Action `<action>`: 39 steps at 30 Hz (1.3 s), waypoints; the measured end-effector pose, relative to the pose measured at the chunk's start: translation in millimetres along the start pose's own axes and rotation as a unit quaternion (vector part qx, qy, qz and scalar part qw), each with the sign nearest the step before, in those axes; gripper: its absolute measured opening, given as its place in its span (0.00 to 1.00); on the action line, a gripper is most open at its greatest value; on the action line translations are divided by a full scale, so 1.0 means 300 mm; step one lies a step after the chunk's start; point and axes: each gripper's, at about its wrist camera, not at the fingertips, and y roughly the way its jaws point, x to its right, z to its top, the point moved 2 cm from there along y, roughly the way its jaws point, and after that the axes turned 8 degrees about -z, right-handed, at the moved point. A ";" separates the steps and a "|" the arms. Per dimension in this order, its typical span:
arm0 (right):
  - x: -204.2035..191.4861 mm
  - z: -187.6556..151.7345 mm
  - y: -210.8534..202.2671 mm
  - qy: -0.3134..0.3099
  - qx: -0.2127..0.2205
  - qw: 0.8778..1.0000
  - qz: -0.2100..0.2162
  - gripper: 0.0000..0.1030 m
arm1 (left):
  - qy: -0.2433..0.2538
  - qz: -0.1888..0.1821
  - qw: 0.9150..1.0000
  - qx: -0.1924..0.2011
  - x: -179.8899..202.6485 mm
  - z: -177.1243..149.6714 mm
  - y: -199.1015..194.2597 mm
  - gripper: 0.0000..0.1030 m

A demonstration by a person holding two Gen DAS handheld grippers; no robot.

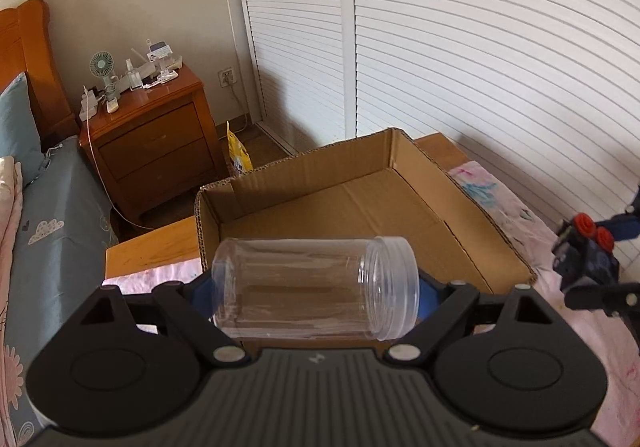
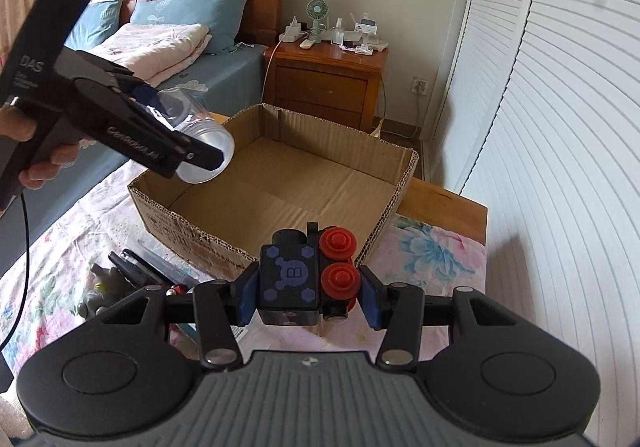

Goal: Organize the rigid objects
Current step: 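Carry the jar and car into the cardboard box and open both grippers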

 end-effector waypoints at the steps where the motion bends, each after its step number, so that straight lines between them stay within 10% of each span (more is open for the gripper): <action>1: 0.003 0.008 0.007 0.003 -0.001 1.000 0.000 0.53 | -0.005 0.003 1.000 0.001 -0.012 0.013 0.023 0.87; 10: -0.003 0.053 0.047 0.002 -0.007 1.000 -0.003 0.53 | -0.045 0.032 0.998 -0.011 -0.102 0.025 0.140 0.90; 23: -0.046 0.108 0.119 -0.011 -0.018 1.000 0.002 0.53 | -0.035 -0.014 0.999 0.012 -0.070 -0.162 -0.132 0.97; 36: -0.004 0.300 0.308 0.016 -0.027 0.999 -0.025 0.54 | -0.039 0.019 0.998 0.038 -0.077 -0.385 -0.291 0.98; 39: 0.003 0.334 0.327 0.025 -0.013 0.998 -0.052 0.78 | -0.037 0.010 0.999 0.026 -0.069 -0.426 -0.284 0.98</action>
